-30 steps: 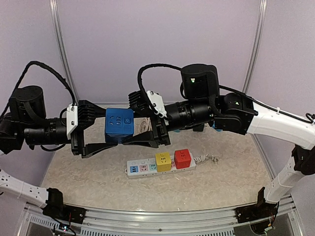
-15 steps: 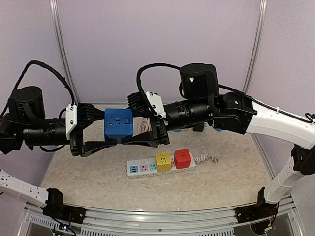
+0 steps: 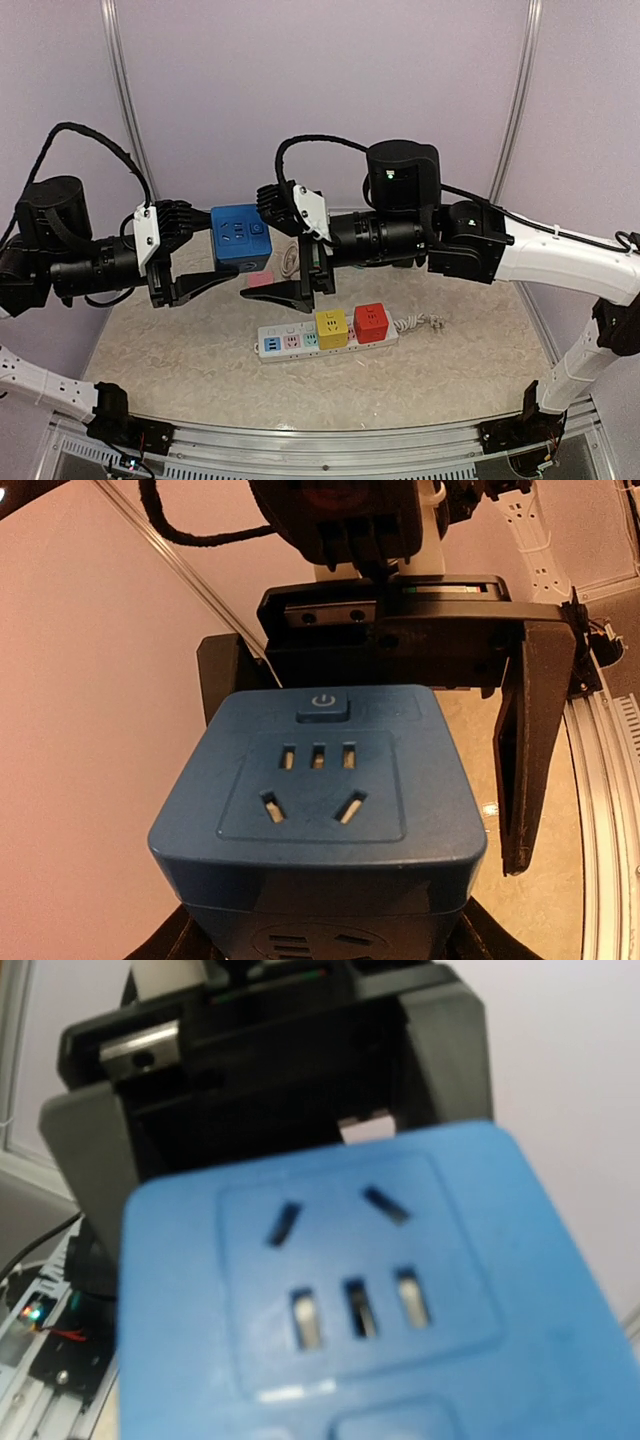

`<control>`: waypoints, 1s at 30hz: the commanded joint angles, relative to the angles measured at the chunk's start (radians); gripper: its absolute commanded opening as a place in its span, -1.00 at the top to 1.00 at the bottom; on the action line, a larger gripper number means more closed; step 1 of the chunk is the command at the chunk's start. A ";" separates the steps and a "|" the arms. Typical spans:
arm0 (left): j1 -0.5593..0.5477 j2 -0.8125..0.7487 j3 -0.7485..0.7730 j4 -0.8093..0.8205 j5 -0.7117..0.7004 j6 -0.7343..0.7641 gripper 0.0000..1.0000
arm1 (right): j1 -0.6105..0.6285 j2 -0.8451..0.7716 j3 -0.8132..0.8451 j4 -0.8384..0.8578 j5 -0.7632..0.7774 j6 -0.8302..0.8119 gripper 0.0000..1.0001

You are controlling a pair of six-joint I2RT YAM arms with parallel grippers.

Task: Insert the plug
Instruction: Adjust the plug.

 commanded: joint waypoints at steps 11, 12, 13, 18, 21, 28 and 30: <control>0.032 0.005 -0.137 0.425 -0.376 0.163 1.00 | 0.113 0.075 0.164 0.137 0.567 0.548 -0.99; 0.032 0.007 -0.137 0.425 -0.375 0.164 1.00 | 0.137 0.101 0.211 0.084 0.622 0.531 -0.99; 0.032 0.007 -0.138 0.424 -0.374 0.161 1.00 | 0.147 0.133 0.251 0.040 0.684 0.521 -0.99; 0.033 0.003 -0.147 0.424 -0.373 0.157 1.00 | 0.154 0.170 0.309 -0.018 0.762 0.530 -0.99; 0.033 0.000 -0.151 0.424 -0.371 0.157 1.00 | 0.153 0.173 0.311 -0.026 0.796 0.523 -0.97; 0.033 -0.002 -0.152 0.424 -0.354 0.168 1.00 | 0.152 0.231 0.394 -0.120 0.851 0.505 -0.54; 0.033 -0.004 -0.156 0.422 -0.352 0.174 1.00 | 0.148 0.239 0.401 -0.133 0.856 0.503 -0.15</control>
